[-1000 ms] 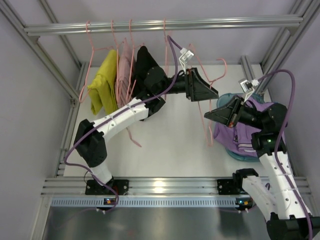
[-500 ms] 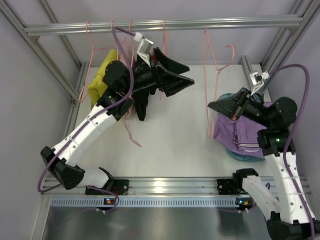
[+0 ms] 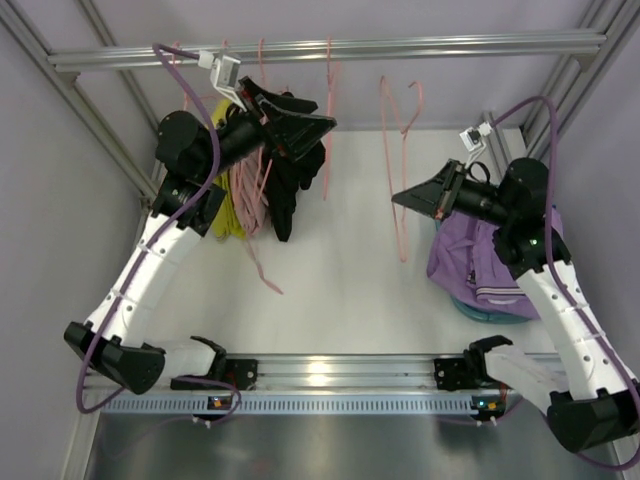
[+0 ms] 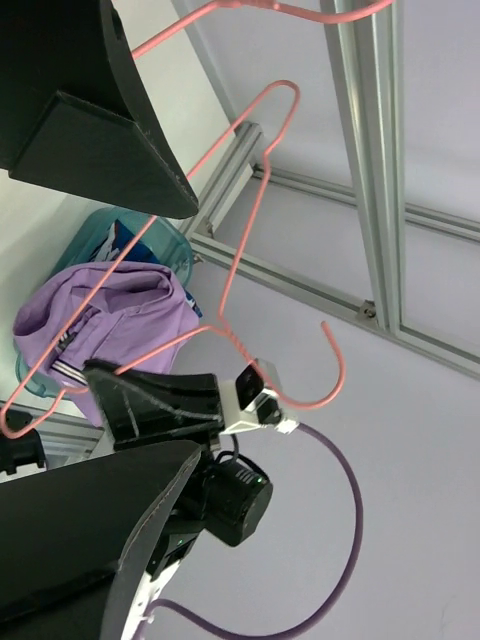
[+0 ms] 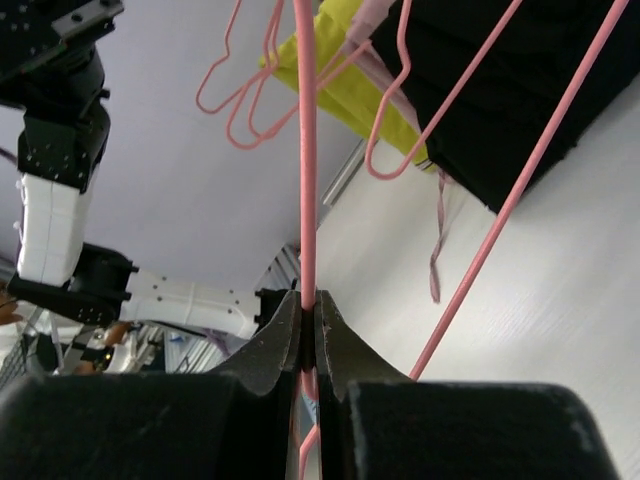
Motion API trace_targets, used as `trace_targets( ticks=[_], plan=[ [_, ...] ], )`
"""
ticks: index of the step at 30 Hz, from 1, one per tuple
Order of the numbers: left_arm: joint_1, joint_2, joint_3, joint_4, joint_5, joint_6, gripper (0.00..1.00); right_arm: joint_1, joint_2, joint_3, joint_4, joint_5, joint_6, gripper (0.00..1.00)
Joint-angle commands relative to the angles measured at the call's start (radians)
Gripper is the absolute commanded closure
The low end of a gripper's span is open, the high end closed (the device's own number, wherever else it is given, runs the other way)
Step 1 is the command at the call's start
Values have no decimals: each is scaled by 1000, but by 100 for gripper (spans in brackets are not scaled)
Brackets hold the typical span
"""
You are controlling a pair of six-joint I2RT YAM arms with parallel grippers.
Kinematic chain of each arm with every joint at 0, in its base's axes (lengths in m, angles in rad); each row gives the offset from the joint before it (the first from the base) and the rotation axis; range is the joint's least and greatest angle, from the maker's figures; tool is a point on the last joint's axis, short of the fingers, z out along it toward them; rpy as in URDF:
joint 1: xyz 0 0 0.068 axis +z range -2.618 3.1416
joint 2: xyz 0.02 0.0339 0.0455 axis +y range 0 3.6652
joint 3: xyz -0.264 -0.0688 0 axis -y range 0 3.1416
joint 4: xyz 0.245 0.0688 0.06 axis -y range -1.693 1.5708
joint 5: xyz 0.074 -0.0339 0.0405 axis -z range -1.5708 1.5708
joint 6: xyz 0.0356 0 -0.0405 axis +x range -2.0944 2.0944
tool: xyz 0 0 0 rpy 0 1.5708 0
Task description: Remove the trousers from the hanger
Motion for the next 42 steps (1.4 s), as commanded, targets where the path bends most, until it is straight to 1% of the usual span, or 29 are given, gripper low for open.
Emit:
trace_targets(
  ticks=[1,2,3,5,9,11,18,20,22,27,28,35,36,38,39,41,42],
  plan=[
    [20,-59,-12,23,1,-6,1,15,62,102,25,99,-76,100],
    [25,-64,-16,21,-2,-14,1,21,83,155,5,145,-91,100],
    [28,-67,-16,18,-8,-24,2,28,134,183,-7,165,-116,100],
    [40,-71,-15,3,-16,-30,2,44,184,263,-35,212,-142,100],
    [54,-82,-6,-40,-21,-6,2,86,307,364,-29,243,-180,100],
    [60,-94,-9,-70,-27,15,1,110,336,407,-23,258,-200,100],
    [95,-134,-10,-173,-41,72,1,129,456,480,8,275,-168,100],
    [100,-142,-10,-224,-56,75,1,140,482,513,6,280,-171,100],
    [112,-141,4,-291,-45,86,1,141,520,535,9,278,-170,100],
    [144,-147,42,-458,-52,181,1,141,619,579,11,248,-128,100],
    [149,-147,46,-509,-50,205,1,141,626,581,17,237,-113,100],
    [163,-128,102,-708,-47,315,1,146,656,553,78,194,-95,100],
    [163,-124,102,-728,-44,318,1,147,654,546,91,177,-95,97],
    [164,-116,111,-790,-55,324,1,147,639,526,92,157,-94,83],
    [164,-107,117,-810,-58,331,1,147,627,512,88,156,-101,64],
    [166,-99,135,-850,-73,362,1,141,588,497,85,157,-116,53],
    [164,-101,142,-877,-84,370,1,137,573,481,72,160,-119,44]
  ],
)
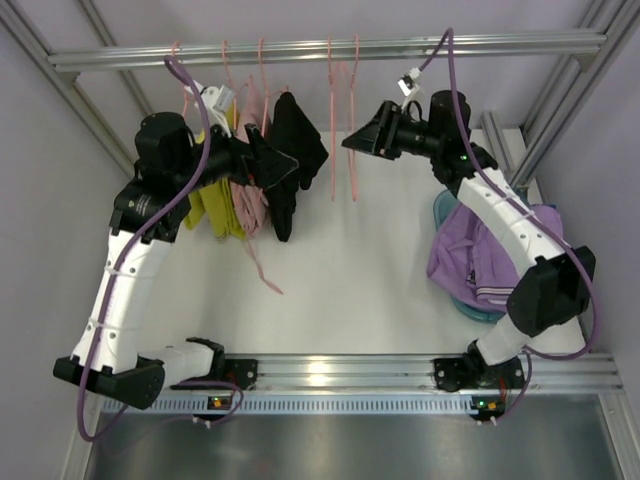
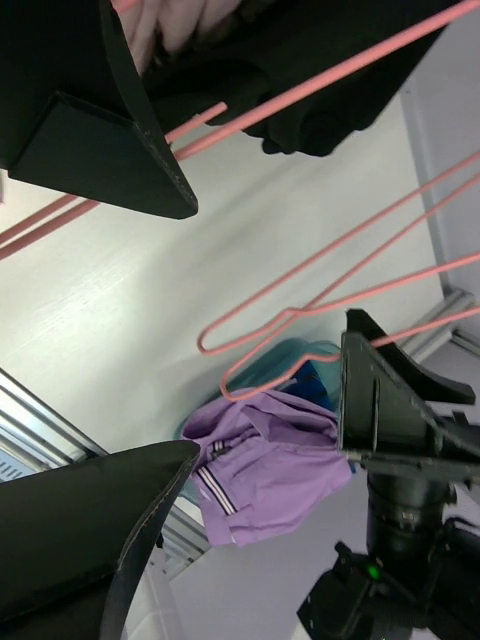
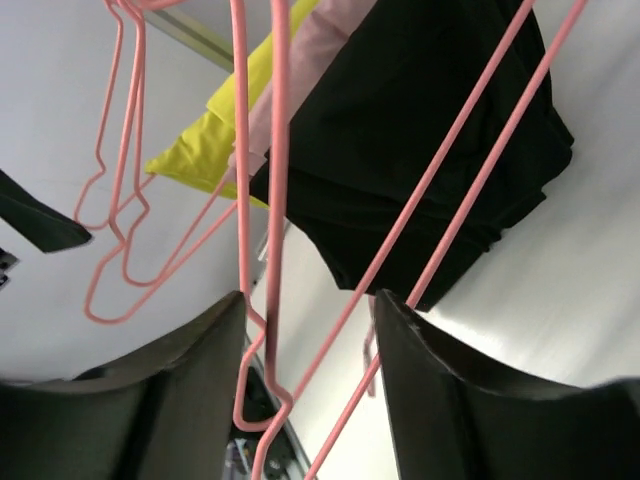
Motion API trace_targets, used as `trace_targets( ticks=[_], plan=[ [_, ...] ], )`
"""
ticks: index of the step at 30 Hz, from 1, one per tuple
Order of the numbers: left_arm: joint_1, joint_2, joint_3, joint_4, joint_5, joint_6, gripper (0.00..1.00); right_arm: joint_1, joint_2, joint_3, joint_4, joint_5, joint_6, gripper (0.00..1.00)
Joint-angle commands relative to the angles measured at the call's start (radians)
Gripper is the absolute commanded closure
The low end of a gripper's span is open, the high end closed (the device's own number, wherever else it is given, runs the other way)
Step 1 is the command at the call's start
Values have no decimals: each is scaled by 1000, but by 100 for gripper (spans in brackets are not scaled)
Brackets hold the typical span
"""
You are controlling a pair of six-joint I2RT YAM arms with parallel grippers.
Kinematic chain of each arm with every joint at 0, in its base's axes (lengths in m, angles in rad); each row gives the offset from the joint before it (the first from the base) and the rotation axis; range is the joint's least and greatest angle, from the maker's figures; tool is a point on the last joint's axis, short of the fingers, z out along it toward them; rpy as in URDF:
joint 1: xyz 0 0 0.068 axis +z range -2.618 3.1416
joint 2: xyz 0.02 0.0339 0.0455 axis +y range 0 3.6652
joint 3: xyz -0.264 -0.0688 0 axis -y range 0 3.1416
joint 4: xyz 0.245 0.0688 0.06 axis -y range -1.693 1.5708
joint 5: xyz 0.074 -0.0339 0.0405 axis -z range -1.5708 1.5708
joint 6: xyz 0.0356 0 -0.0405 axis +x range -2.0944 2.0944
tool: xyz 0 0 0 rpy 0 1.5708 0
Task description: Remove the trousers from the hanger
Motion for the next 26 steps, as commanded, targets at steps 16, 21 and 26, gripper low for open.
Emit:
trace_targets(
  ticks=[16,21,26],
  plan=[
    [8,-50,80,-191,-253,166,1,-117,-606,-329,-236,94,-359,1],
    [7,-93,49,-191,-307,179,1,-133,-821,-464,-309,145,-445,1],
    [25,-115,29,-189,-320,177,1,-140,-896,-480,-326,160,-456,1]
  ],
)
